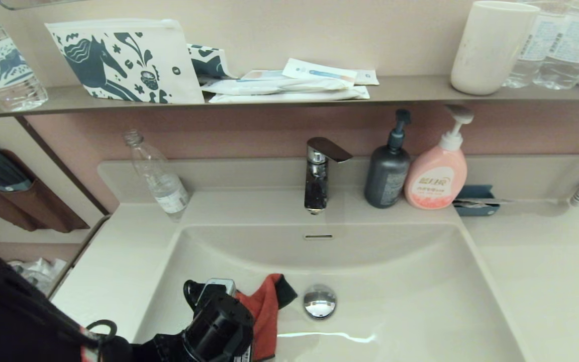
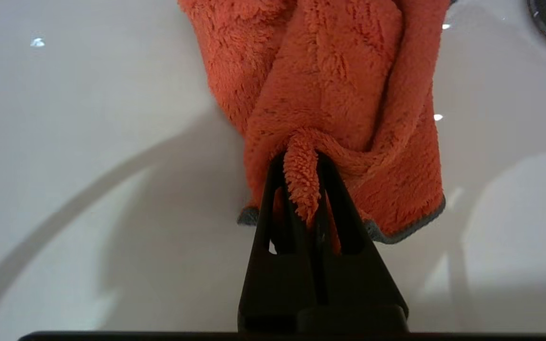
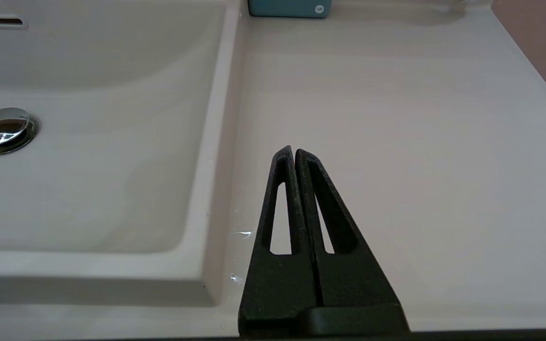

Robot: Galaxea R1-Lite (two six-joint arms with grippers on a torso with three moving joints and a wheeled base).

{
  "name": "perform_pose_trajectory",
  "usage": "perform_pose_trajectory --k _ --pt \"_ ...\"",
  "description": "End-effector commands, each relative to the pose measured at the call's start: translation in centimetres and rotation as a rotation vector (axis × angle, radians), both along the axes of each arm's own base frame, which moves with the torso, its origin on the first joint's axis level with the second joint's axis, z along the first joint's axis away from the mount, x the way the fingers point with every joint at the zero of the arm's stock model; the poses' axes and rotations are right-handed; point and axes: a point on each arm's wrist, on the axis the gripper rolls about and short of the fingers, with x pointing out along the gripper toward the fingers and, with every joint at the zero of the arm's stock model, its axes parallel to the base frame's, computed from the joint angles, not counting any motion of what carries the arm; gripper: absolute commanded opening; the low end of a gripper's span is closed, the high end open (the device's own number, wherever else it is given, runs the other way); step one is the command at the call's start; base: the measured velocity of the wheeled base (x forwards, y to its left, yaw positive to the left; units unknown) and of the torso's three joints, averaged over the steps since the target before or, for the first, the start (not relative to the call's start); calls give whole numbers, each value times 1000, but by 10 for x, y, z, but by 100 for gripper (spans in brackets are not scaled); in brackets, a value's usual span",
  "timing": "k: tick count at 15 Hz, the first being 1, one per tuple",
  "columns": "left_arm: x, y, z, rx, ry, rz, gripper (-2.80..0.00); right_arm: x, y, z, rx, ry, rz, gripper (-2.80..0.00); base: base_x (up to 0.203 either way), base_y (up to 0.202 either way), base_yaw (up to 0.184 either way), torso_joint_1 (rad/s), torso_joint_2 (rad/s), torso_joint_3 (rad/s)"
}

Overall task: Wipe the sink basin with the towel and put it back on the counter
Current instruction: Wipe the sink

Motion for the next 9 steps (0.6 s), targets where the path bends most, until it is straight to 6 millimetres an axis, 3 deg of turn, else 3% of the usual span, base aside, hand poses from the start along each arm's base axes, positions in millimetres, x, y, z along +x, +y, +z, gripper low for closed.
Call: perform_pose_trajectory --k 1,5,9 --pt "12 3 -1 17 -29 -6 -280 0 0 0 0 1 1 -280 0 0 0 0 0 0" --pt "41 14 5 13 -86 -20 -280 0 0 0 0 1 1 -280 0 0 0 0 0 0" --pt "58 23 -3 4 -93 -23 -280 0 0 0 -1 1 1 -280 0 0 0 0 0 0"
